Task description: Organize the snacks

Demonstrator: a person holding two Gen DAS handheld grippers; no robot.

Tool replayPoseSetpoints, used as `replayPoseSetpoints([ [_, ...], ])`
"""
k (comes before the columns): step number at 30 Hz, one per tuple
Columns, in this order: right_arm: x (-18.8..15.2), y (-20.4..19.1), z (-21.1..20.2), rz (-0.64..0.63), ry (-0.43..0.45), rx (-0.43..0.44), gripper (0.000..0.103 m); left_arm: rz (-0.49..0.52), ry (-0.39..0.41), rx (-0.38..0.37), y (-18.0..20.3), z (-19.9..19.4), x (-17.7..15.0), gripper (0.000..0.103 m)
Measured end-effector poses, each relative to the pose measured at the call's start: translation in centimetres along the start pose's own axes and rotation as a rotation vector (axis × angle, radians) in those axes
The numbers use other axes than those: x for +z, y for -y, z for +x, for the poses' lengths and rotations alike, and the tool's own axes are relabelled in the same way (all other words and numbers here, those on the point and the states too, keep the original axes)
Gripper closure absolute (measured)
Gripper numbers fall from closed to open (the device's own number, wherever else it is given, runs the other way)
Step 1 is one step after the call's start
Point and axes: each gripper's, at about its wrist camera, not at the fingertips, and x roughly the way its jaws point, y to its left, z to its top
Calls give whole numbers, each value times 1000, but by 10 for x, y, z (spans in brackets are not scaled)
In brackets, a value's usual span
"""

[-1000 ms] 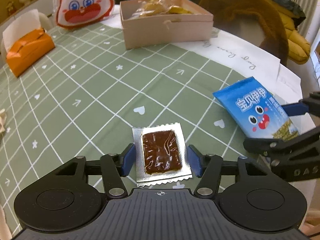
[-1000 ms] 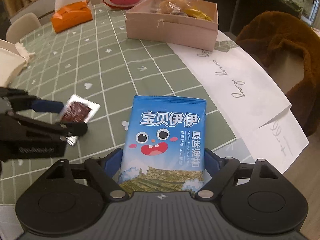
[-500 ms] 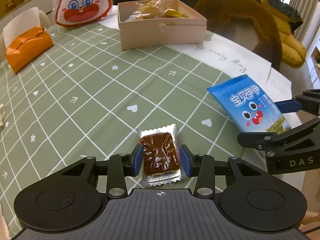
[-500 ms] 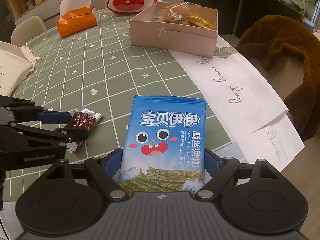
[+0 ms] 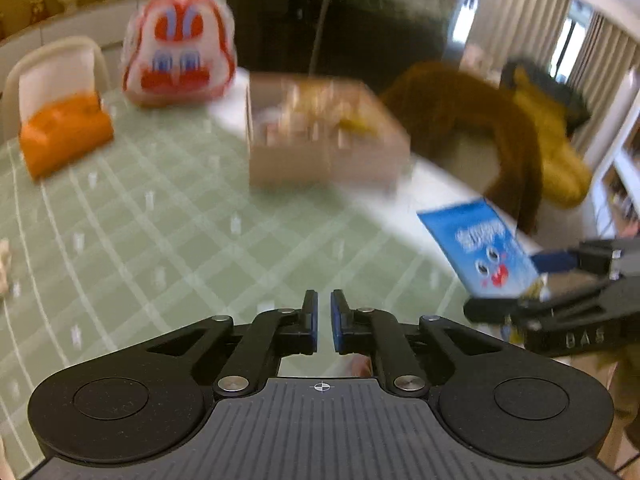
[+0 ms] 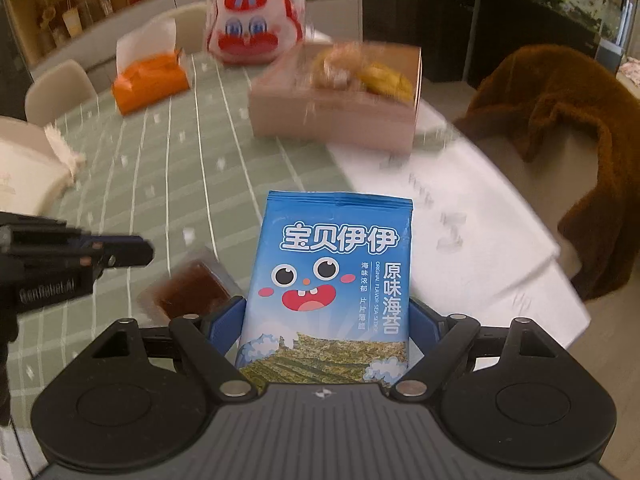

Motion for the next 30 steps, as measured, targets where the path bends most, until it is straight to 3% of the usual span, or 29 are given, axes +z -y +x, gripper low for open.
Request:
replayPoseSetpoints([
  [4,51,12,-22,-30,103,-10,18,-9,87,4,-13,-3,43,93],
  [8,77,23,-27,-61,140,-39,18,-6,6,-36,-10,11,32,92],
  [10,72,28,-19,-52,118,-45,18,-17,-94,-141,-6,27,13,91],
  [12,61,34,-5,-9,64,-42,18,40,-166,-195,8,39,-7,90],
  [17,21,43,15,82,-35,-31,18,363,-191,-173,56,45,-36,87],
  [25,-14,47,10,110,-51,-61,18,536,-302,-158,85,68,-56,86],
  [27,-21,51,7,122,-50,-67,18,568,-307,-176,88,69,-60,78],
  [30,-26,57,7,153,-59,-68,18,594,-325,-229,92,72,-62,53],
])
